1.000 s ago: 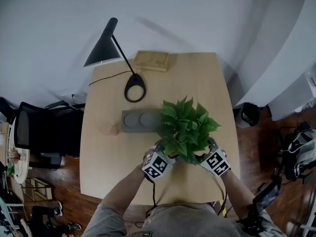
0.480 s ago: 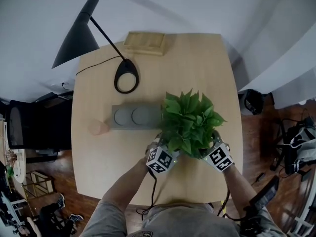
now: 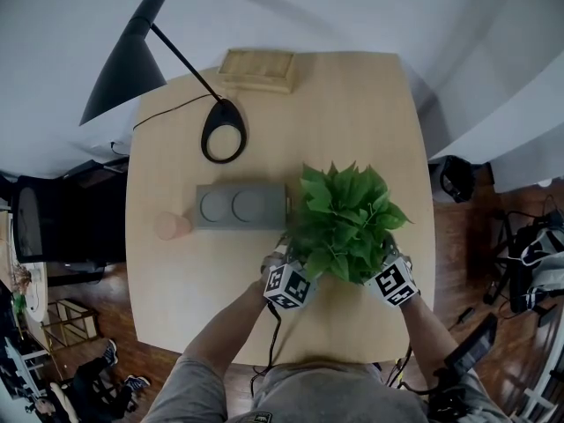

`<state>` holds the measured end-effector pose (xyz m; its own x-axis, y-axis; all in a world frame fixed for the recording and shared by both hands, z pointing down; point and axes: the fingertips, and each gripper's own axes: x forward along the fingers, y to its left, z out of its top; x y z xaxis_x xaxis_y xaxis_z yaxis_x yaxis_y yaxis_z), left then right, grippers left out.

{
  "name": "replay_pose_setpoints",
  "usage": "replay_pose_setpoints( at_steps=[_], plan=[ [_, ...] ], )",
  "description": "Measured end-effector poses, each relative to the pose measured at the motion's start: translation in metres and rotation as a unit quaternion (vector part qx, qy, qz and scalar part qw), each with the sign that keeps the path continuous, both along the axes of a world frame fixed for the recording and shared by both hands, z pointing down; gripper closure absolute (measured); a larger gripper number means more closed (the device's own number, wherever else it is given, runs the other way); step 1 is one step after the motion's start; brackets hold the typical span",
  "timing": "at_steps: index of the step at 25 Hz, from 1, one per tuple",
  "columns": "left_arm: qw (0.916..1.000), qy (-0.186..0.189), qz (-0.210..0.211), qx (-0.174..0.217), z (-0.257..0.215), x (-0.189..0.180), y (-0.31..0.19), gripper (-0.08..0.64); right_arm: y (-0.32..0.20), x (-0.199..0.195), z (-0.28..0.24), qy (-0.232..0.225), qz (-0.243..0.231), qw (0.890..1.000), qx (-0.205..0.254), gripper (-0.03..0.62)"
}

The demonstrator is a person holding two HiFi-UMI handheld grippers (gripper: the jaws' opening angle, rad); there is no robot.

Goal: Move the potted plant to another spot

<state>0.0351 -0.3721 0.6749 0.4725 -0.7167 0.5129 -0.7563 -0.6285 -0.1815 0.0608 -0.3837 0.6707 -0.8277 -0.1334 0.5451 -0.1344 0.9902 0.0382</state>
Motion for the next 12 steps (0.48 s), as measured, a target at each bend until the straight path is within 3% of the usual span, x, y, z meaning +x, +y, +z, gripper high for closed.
replay_pose_setpoints(
  at_steps=[5, 12],
  plan=[
    [0.9998, 0.011, -0.015, -0.002, 0.003, -0.003, 0.0, 0.232, -0.001, 0.0, 0.002, -0.001, 0.002, 1.0, 0.001, 0.207],
    [0.9968, 0.017, -0.076, -0.017, 0.005, -0.018, 0.02, 0.248, 0.005, 0.022, -0.002, -0.008, 0.033, 0.999, -0.009, 0.207]
  ],
)
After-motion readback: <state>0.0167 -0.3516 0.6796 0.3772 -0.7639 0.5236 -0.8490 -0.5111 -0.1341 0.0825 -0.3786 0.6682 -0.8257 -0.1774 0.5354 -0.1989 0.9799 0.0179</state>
